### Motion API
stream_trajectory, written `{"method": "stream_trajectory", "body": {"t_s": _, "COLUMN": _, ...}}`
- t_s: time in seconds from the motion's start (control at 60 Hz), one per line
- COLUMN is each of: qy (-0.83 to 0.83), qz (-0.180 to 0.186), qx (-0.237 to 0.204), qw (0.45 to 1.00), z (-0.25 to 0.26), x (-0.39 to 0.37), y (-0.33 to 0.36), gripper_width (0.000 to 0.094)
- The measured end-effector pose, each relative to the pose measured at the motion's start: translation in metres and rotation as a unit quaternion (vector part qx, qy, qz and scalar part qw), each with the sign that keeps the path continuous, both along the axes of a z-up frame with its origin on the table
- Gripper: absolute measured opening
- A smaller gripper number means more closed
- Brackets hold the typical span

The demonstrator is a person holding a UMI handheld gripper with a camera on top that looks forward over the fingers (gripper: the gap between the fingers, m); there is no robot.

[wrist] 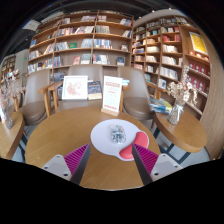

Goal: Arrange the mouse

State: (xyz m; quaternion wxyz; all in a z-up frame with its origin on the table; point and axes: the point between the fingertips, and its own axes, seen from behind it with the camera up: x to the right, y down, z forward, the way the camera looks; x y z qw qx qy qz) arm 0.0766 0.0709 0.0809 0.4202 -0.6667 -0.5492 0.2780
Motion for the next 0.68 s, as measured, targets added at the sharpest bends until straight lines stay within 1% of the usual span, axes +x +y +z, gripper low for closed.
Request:
{"method": "stream_trajectory", "body": {"t_s": 0.167, "qy": -0.003, "qz": 0.032, "qx": -0.014, "qw": 0.999, "z": -0.005, "x": 0.090, "y": -0.060, "gripper_width": 0.0851}}
{"method": "stream_trajectory", "body": {"t_s": 0.283, "qy": -0.013, "qz": 0.037, "qx": -0.005, "qw": 0.999, "z": -0.014, "x": 0.129, "y": -0.080, "gripper_width": 0.0850}}
{"method": "stream_trajectory", "body": {"t_s": 0.35, "qy": -0.013, "qz": 0.047, "qx": 0.006, "qw": 0.999, "z": -0.016, "x": 0.142, "y": -0.089, "gripper_width": 0.0852}}
{"method": "stream_trajectory", "body": {"t_s": 0.4, "qy": -0.012, "qz": 0.048, "qx": 0.011, "qw": 0.999, "z": -0.015, "x": 0.149, "y": -0.091, "gripper_width": 0.0853}}
{"method": "stream_trajectory", "body": {"t_s": 0.5, "qy": -0.012, "qz": 0.053, "qx": 0.010, "qw": 0.999, "z": -0.016, "x": 0.155, "y": -0.098, "gripper_width": 0.0854}}
{"method": "stream_trajectory", "body": {"t_s": 0.617, "qy": -0.007, "qz": 0.050, "qx": 0.025, "qw": 0.998, "z": -0.014, "x": 0.153, "y": -0.093, "gripper_width": 0.0853}}
{"method": "stream_trajectory", "body": {"t_s": 0.683, "qy": -0.004, "qz": 0.047, "qx": 0.021, "qw": 0.999, "z": -0.012, "x": 0.152, "y": -0.091, "gripper_width": 0.0853}}
